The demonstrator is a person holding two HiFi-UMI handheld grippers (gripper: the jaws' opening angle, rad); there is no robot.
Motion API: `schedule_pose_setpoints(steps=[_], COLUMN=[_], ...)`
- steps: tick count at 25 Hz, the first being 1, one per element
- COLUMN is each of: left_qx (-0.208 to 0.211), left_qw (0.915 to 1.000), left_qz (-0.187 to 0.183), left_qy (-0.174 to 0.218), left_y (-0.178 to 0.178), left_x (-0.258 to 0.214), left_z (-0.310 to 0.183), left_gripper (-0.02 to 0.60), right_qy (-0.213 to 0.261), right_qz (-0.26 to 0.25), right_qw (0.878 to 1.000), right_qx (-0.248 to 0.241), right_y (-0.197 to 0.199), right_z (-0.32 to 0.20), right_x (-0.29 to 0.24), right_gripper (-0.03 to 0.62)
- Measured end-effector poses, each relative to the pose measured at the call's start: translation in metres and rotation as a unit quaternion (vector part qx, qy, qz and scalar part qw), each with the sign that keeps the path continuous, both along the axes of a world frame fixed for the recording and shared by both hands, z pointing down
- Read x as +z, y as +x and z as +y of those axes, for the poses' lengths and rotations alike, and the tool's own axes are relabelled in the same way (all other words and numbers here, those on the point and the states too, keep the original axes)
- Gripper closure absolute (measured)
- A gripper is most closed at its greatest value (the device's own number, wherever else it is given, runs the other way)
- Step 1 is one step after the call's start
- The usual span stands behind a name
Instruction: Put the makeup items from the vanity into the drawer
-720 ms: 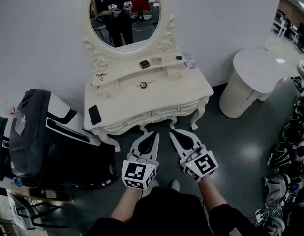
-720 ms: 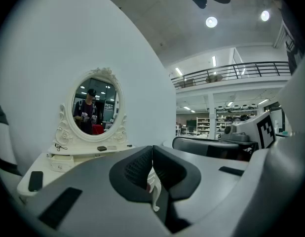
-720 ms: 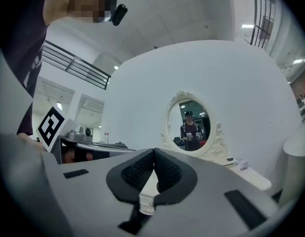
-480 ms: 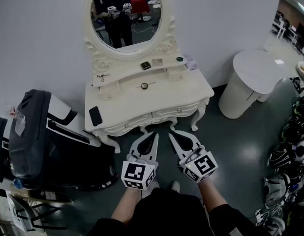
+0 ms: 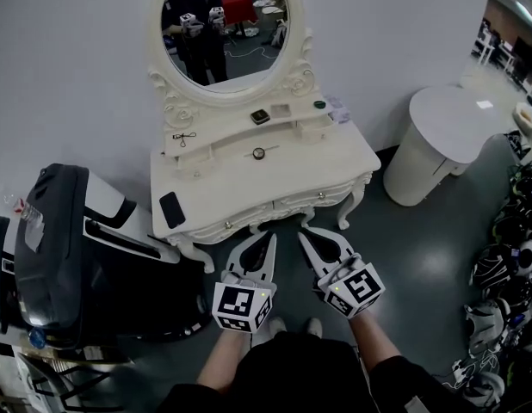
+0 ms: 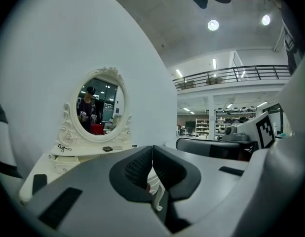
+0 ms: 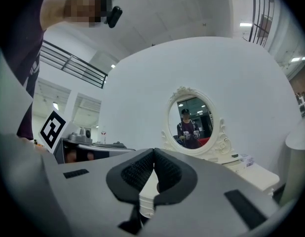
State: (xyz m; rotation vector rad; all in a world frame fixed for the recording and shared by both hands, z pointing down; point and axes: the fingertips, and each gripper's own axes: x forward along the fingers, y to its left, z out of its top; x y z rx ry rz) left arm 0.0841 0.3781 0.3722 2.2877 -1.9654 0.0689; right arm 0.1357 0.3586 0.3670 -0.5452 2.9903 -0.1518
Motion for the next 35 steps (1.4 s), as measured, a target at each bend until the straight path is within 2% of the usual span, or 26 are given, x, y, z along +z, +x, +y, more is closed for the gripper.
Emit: schedule_pose_setpoints(steps=[7,17,27,35], left_qx=[0.017,0.031,0.004,-0.020], left_qw=[0.9997,0.9986,0.9983,0.9975], left_qz=[0.010,0.022,0.023,0.022], left_qy=[-0.013,-0.038,-0.053,-0.064], left_y=[-0.027,-0.039,-0.063,-0.066], left_x=[0.013,0.037,0.048,0.054], left_z=[-0.004,-0.035,-0.097,-0.142], left_gripper=[0.566,0.566,0.566,0.566], right_qy=[-0.008,-0.027,-0.046,-0.057], right_qz=[0.012,0.025,0.021,0.015], right_qw=[1.000,0.999,0.999,0.998], right_qx=[0.018,0.028,0.004,-0.025], right_y=[-0.022,-0.034,-0.057,-0.061], right_z=[-0.002,-0.036,-0.105,-0.153], right_x=[0.011,0.030,0.039,0.044], right_gripper=[0.569,0.571,0.569,0.569])
